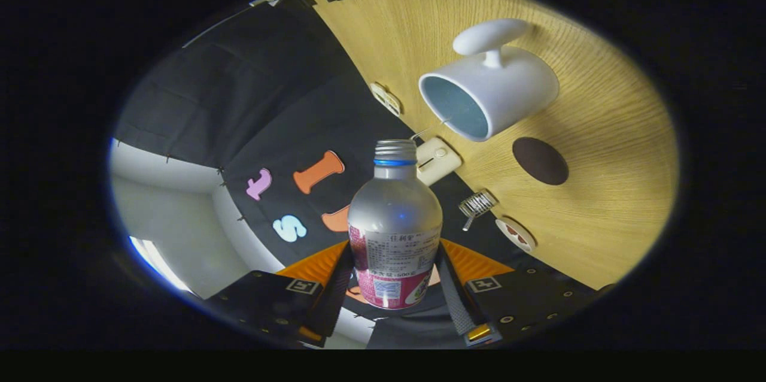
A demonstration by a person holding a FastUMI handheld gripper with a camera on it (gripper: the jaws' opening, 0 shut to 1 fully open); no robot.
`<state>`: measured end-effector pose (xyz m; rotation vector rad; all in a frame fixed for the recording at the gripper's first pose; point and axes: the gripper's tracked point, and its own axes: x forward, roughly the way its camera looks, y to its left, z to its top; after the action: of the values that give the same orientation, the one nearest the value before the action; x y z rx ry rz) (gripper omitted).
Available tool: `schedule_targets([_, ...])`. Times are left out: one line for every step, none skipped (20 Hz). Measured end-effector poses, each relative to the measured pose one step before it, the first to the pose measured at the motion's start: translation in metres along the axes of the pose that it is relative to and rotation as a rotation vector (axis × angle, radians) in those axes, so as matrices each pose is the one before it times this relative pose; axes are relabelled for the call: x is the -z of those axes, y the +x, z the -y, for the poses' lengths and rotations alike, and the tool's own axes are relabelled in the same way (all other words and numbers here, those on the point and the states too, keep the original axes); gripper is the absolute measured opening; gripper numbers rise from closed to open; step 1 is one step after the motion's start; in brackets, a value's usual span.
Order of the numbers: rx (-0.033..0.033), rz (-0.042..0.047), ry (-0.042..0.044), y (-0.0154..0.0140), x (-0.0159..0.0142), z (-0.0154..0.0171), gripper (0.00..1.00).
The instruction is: Take the bottle from table, then pour the juice into the cup, finally place the bottle on the coaster
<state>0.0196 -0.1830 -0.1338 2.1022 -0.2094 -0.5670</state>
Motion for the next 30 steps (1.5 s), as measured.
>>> schedule_targets([-0.00388, 0.00175, 0.00795, 0.00004, -0.00047, -0.00162, 0.74])
schedule_targets([-0.00271, -0.00049, 0.00671, -0.00039, 0.00021, -0.00121, 0.74])
schedule_targets([-0.00380, 0.00197, 0.00694, 0.00039, -0.00058, -0.00103, 0.74])
schedule_targets([-0.00346, -0.00055, 0.00483, -0.00031, 0.00007, -0.00087, 0.74])
schedule_targets([-0.00325, 0.00036, 0.00564, 0.00044, 0.00049, -0.00080, 0.74])
schedule_targets([-0.00038, -0.00094, 0.00291, 0.00106, 0.00114, -0.00176, 0.74])
schedule_targets([-0.00383, 0.00213, 0.00618, 0.00001, -0.00038, -0.00116, 0.74])
schedule_targets([-0.00350, 0.00123, 0.00703, 0.00118, 0.00093, -0.00156, 0.74])
schedule_targets([-0.00125, 0.00425, 0.00465, 0.00023, -0.00036, 0.00003, 0.74])
schedule_targets([-0.00603, 0.01300, 0.00657, 0.00056, -0.00143, -0.00150, 0.74])
schedule_targets([-0.00357, 0.00617, 0.00851, 0.00175, 0.00003, -0.00020, 0.74])
schedule_targets([0.00281, -0.00238, 0.00604, 0.00054, 0.00170, -0.00088, 0.74])
schedule_targets([0.00020, 0.00378, 0.00869, -0.00006, -0.00087, -0.00116, 0.74])
schedule_targets([0.00315, -0.00042, 0.00879, -0.00068, -0.00014, -0.00011, 0.74])
schedule_targets([-0.00089, 0.00207, 0.01233, -0.00015, -0.00044, -0.00066, 0.74])
schedule_targets([-0.00159, 0.00083, 0.01354, 0.00045, 0.00005, -0.00047, 0.74])
schedule_targets([0.00406, 0.00039, 0.00423, 0.00054, 0.00029, 0.00026, 0.74])
schedule_targets([0.00310, -0.00106, -0.00583, -0.00019, 0.00056, 0.00119, 0.74])
schedule_targets([0.00483, -0.00213, -0.00663, -0.00007, 0.00037, 0.00205, 0.74])
schedule_targets([-0.00076, -0.00004, 0.00185, 0.00083, 0.00085, -0.00009, 0.74])
schedule_targets([-0.00075, -0.00106, 0.00438, 0.00048, -0.00038, -0.00085, 0.74])
schedule_targets([-0.00056, 0.00242, 0.00154, -0.00013, -0.00075, -0.00032, 0.74])
schedule_targets([-0.00121, 0.00170, -0.00206, -0.00035, -0.00140, 0.00056, 0.74])
schedule_targets([0.00078, 0.00476, -0.00512, -0.00038, -0.00106, 0.00092, 0.74])
schedule_targets([-0.00143, 0.00341, -0.00551, 0.00040, -0.00108, 0.00045, 0.74])
schedule_targets([0.00266, -0.00031, -0.00886, 0.00026, 0.00078, 0.00080, 0.74])
schedule_targets([0.00395, 0.00118, -0.02111, -0.00021, -0.00080, 0.00089, 0.74])
schedule_targets([0.01508, -0.00032, -0.04273, 0.00013, 0.00025, 0.00496, 0.74])
schedule_targets([0.01209, 0.00072, -0.04901, -0.00040, -0.00071, 0.00488, 0.74])
schedule_targets([0.00237, -0.00071, -0.03931, 0.00069, 0.00086, 0.00089, 0.74])
